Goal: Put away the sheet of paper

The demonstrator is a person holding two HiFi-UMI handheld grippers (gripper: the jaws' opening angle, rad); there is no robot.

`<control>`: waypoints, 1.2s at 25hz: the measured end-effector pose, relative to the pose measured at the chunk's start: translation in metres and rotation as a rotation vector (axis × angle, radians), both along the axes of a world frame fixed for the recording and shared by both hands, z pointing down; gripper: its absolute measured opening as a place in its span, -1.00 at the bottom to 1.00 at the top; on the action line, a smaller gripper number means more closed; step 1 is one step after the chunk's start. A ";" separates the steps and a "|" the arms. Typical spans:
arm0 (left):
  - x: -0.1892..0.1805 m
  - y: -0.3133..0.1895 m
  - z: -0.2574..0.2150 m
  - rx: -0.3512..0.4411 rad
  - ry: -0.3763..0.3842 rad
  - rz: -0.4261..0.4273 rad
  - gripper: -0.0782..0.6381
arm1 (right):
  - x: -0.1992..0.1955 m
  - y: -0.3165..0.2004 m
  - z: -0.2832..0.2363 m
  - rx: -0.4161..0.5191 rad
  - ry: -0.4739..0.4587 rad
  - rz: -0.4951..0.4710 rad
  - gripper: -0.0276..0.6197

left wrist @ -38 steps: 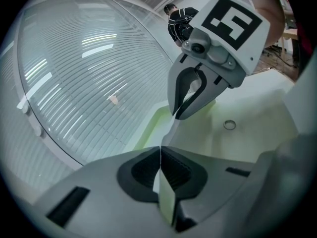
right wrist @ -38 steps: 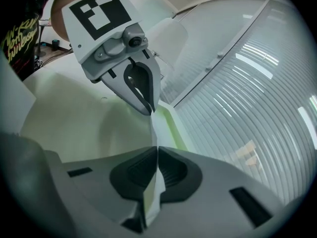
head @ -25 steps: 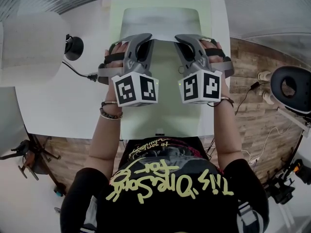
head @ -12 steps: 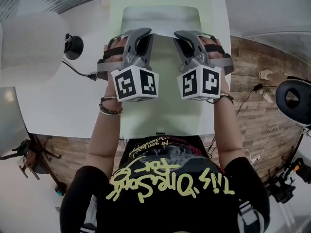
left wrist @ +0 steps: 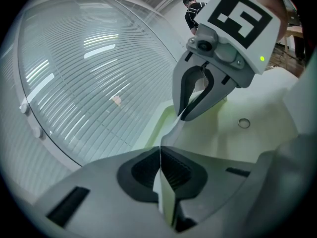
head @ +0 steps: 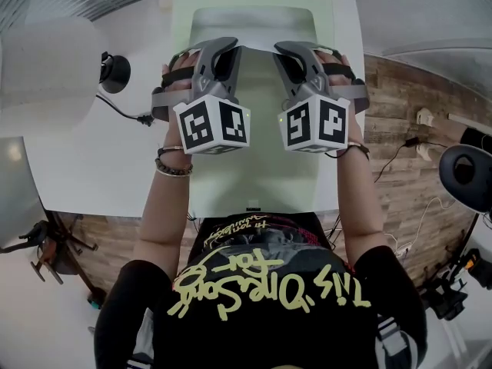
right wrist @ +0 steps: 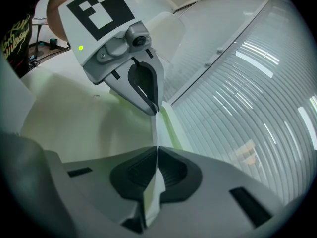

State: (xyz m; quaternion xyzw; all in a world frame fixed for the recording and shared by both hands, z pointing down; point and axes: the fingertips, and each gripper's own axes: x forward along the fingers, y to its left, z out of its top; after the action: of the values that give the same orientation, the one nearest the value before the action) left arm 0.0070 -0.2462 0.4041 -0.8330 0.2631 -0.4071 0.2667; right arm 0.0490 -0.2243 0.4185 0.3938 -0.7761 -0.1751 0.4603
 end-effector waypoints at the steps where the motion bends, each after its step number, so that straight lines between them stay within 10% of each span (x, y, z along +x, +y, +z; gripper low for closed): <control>1: 0.000 -0.001 0.000 0.000 0.000 -0.002 -0.76 | 0.000 0.000 0.001 -0.001 0.000 0.000 -0.89; 21: -0.002 0.003 0.000 -0.009 0.002 -0.015 -0.75 | 0.000 0.000 -0.006 0.028 -0.098 0.048 -0.88; 25: -0.002 0.004 0.002 -0.024 0.007 -0.017 -0.51 | 0.000 0.001 -0.003 0.006 -0.112 0.054 -0.87; 30: -0.001 0.006 0.003 -0.028 -0.002 -0.010 -0.44 | 0.000 0.002 -0.001 -0.003 -0.119 0.059 -0.52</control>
State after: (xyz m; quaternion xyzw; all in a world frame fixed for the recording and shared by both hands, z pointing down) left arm 0.0062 -0.2405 0.4067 -0.8348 0.2615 -0.4129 0.2533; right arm 0.0487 -0.2223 0.4174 0.4257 -0.7904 -0.1367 0.4188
